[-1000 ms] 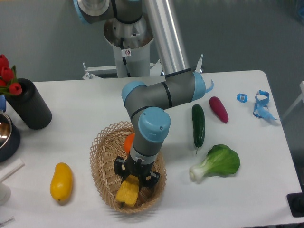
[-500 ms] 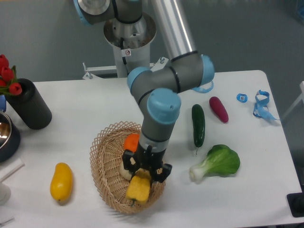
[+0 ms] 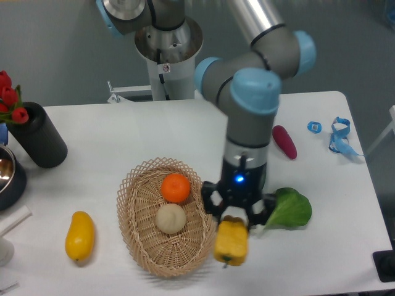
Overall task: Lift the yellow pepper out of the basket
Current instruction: 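Lift the yellow bell pepper out of the basket toward the bok choy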
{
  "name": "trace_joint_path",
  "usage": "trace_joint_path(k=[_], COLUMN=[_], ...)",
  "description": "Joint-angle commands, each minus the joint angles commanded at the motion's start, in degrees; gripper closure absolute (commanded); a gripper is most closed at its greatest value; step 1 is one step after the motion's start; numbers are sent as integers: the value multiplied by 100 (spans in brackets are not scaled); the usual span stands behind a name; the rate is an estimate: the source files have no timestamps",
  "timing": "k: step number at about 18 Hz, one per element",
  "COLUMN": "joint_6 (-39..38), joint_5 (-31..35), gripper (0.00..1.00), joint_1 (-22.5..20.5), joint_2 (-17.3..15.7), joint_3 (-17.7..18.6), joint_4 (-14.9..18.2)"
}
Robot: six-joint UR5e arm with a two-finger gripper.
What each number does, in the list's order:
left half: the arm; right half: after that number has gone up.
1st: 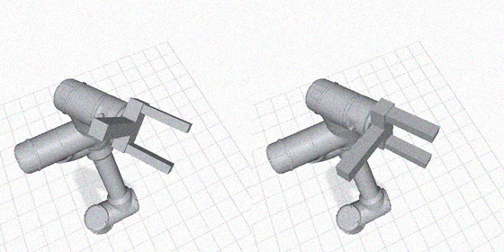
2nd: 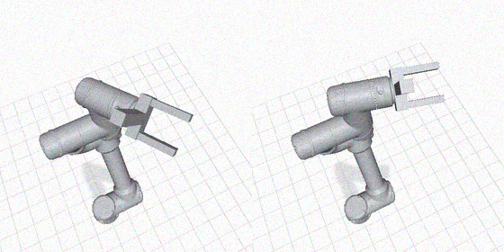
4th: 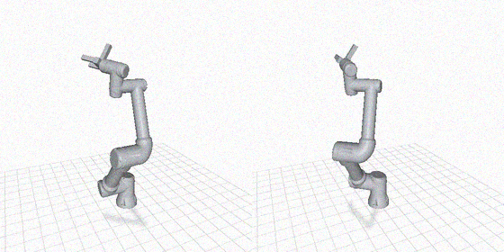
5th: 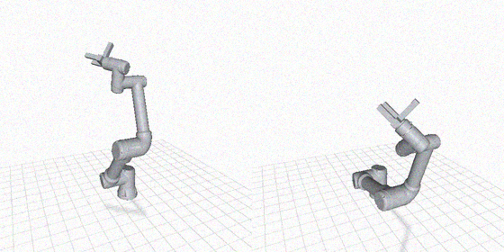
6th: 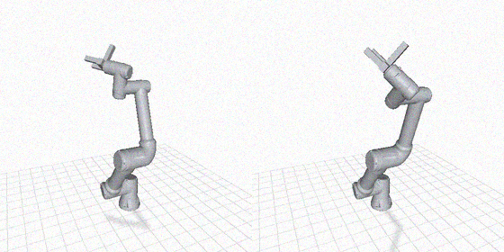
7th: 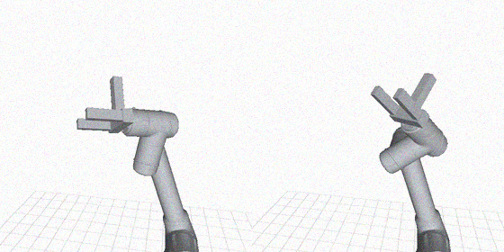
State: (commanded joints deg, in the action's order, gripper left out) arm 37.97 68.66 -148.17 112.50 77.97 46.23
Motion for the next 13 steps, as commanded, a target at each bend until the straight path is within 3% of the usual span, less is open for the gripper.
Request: trace_joint_path(k=[4, 13], joint_6=[96, 729], joint_5=[-616, -888], gripper=[58, 58], joint_1=[-449, -880], joint_2=[-17, -211], joint_3=[-89, 43], joint_4=[0, 17])
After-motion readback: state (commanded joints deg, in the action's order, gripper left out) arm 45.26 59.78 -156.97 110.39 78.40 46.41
